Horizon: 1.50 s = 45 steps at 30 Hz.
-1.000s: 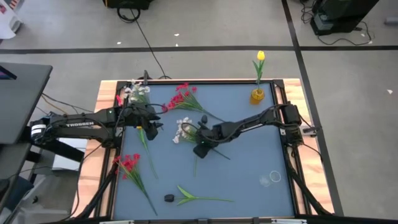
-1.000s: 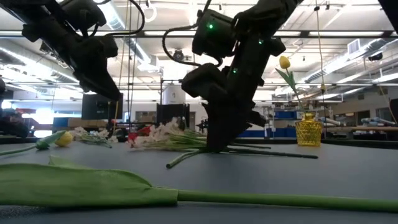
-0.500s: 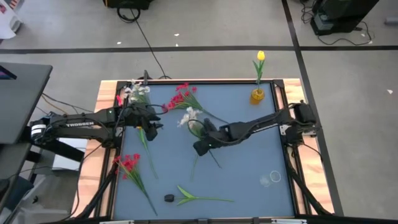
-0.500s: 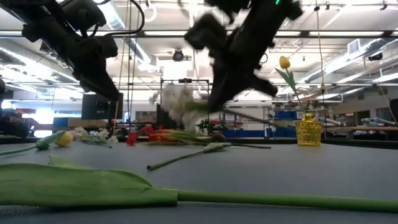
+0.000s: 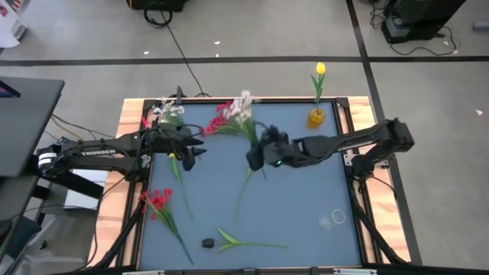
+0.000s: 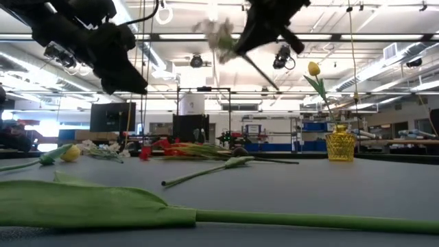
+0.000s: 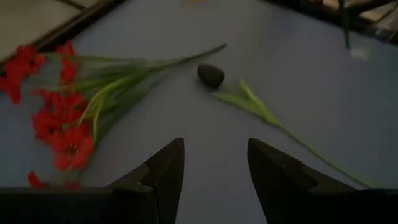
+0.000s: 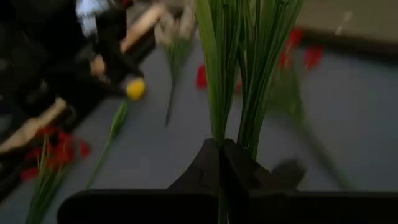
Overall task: Sort flowers into vase by color
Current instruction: Put the right white flowers into the yellow vase
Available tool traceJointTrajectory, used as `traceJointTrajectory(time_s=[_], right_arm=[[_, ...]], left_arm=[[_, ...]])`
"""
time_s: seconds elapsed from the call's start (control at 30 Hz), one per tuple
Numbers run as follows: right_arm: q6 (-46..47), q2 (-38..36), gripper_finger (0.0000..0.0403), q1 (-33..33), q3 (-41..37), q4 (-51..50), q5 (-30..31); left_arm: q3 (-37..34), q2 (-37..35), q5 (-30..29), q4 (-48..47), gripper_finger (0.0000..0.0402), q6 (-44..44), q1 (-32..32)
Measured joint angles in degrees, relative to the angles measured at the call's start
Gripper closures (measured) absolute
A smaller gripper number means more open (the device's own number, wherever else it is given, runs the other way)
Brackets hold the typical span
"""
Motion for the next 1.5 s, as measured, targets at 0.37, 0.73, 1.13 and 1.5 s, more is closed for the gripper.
traceJointTrajectory(time_s=[0.37, 0.73, 1.13, 1.5], right_arm=[[-28.45, -7.27, 0.0395, -5.92, 0.0, 8.47, -4.12], [-37.19, -5.34, 0.0395, -16.66, 0.0, 27.45, -36.13], [-37.11, -1.86, 0.0383, -19.42, 0.02, 32.31, -45.14], [-35.34, -1.69, 0.0384, -19.38, 0.0, 33.19, -40.86]], left_arm=[[0.02, 4.14, -0.13, 31.96, 0.0218, -1.25, -1.29], [0.02, 17.27, -10.7, 57.77, 0.0218, -4.68, -7.26], [8.0, 30.33, -16.05, 66.64, 0.0218, -6.45, -8.78], [19.93, 34.56, -8.64, 49.68, 0.0253, -1.44, -7.63]])
